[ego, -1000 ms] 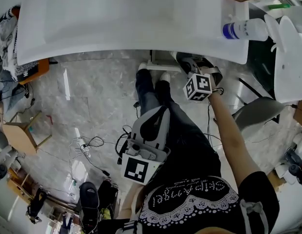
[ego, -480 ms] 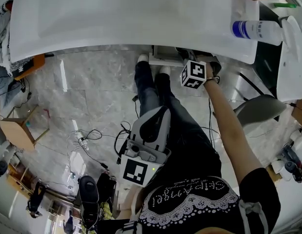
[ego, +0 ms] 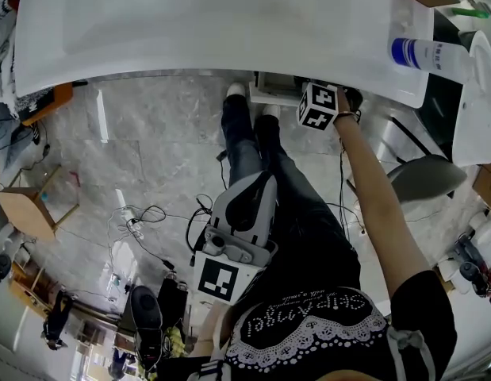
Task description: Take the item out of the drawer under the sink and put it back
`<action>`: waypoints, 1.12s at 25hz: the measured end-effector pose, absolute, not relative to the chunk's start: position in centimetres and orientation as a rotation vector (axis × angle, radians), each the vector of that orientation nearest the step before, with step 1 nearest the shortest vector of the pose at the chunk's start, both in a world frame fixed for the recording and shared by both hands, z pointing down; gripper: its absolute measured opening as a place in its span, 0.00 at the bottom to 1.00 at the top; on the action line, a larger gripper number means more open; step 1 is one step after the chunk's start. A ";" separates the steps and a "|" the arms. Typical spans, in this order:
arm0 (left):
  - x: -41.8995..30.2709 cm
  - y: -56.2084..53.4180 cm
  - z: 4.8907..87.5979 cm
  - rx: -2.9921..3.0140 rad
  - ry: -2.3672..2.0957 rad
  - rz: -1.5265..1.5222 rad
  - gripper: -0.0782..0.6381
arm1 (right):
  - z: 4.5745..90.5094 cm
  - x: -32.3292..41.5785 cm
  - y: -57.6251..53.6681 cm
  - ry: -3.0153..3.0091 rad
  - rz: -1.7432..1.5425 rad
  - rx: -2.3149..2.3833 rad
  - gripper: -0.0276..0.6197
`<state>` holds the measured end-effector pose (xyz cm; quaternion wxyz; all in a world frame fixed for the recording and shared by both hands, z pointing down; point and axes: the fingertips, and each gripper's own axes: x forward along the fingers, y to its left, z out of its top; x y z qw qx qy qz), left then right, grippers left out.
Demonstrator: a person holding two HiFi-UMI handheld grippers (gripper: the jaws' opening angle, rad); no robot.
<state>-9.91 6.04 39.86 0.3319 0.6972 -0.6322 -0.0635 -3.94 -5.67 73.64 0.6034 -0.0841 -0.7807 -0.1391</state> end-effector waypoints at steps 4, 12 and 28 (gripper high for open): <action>-10.5 6.1 39.6 1.846 -1.645 -0.172 0.12 | 73.1 -4.2 -5.8 -1.843 -0.312 -0.149 0.08; -10.9 6.4 39.5 1.862 -1.619 -0.177 0.11 | 71.8 -4.1 -5.6 -1.892 -0.224 -0.074 0.11; -10.1 5.9 38.1 1.935 -1.606 -0.163 0.11 | 64.0 -5.1 -4.8 -2.128 -0.136 0.121 0.16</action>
